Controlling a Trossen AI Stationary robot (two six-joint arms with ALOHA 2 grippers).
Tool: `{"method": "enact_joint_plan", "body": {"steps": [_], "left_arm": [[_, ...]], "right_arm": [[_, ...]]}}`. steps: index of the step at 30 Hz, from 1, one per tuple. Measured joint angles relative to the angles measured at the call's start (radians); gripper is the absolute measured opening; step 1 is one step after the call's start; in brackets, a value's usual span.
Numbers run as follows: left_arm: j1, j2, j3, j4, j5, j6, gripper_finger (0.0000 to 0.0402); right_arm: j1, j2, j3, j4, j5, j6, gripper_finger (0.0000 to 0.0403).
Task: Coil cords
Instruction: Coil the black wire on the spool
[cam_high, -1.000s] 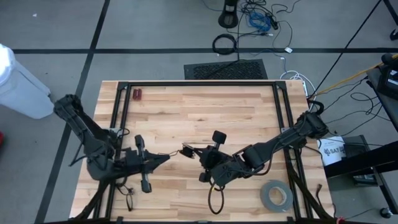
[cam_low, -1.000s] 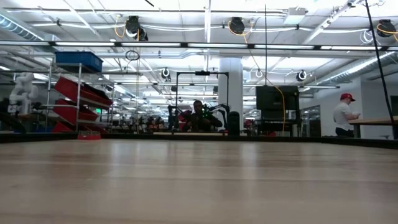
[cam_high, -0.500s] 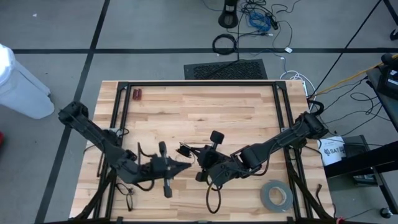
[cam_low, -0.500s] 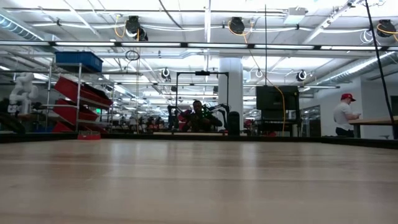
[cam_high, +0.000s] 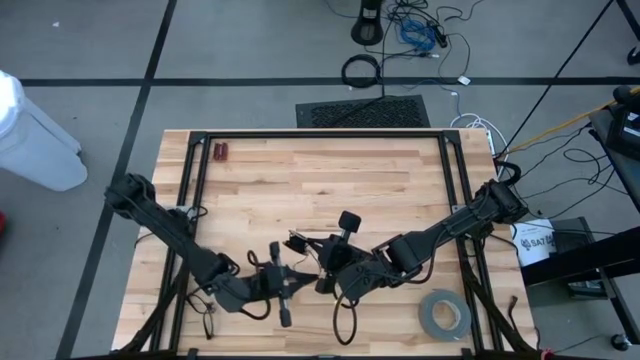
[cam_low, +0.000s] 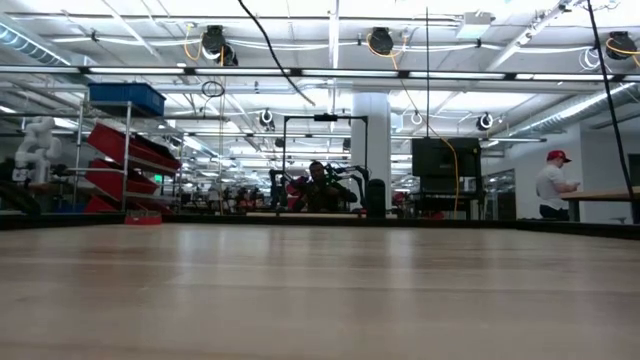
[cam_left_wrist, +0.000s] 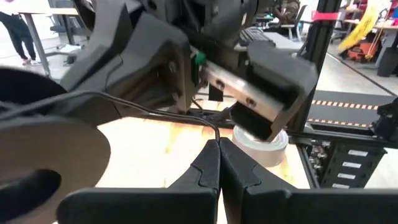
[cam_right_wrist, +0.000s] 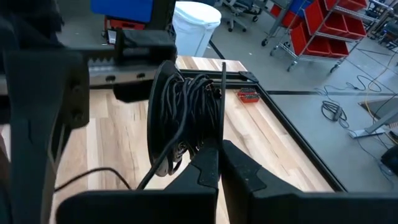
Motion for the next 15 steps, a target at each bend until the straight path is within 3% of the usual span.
{"method": "enact_joint_plan", "body": {"steps": [15], "left_arm": [[-0.020, 0.021, 0.000, -0.038, -0.029, -0.002, 0.0002]], "right_arm": [[0.020, -0.028, 0.000, 0.008, -0.057, 0.000, 0.0000]]}}
